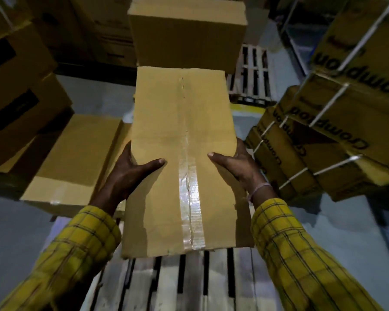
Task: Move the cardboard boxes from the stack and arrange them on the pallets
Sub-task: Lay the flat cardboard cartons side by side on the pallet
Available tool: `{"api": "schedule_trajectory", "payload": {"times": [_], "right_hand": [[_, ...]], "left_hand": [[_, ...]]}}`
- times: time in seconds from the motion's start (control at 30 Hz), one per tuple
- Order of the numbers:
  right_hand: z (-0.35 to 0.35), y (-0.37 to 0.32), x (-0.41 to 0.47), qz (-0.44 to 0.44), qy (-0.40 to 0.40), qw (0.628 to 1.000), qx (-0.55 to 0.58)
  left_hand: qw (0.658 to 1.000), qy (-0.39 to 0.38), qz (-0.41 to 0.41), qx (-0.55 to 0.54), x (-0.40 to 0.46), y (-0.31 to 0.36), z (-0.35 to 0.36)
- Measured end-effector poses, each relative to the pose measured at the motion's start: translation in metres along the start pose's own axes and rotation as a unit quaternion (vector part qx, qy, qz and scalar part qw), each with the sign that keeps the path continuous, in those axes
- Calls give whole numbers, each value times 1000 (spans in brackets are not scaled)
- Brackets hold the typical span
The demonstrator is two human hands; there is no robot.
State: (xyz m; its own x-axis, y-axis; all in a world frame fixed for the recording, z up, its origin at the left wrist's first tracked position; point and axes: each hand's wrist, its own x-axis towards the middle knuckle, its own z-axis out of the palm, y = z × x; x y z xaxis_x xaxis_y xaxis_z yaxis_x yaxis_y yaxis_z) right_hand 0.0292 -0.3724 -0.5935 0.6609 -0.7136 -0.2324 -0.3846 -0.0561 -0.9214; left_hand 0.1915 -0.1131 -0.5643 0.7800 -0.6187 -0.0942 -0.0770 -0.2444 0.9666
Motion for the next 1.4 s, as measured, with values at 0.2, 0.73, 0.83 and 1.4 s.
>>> {"api": "schedule_trajectory", "payload": {"times": [0.2, 0.73, 0.83, 1.4], "right_hand": [[-108, 27, 10, -1, 39, 999, 4], [-213, 110, 127, 89, 65, 991, -75], [-214, 113, 141, 94, 69, 990, -80], [-197, 242, 173, 180, 43, 981, -61]], "left_hand": [[998, -49, -26, -11, 23, 10, 108], [987, -127, -75, -68, 114, -33, 245], [985, -137, -79, -65, 123, -48, 257], [978, -156, -141, 8, 154, -180, 327]]}}
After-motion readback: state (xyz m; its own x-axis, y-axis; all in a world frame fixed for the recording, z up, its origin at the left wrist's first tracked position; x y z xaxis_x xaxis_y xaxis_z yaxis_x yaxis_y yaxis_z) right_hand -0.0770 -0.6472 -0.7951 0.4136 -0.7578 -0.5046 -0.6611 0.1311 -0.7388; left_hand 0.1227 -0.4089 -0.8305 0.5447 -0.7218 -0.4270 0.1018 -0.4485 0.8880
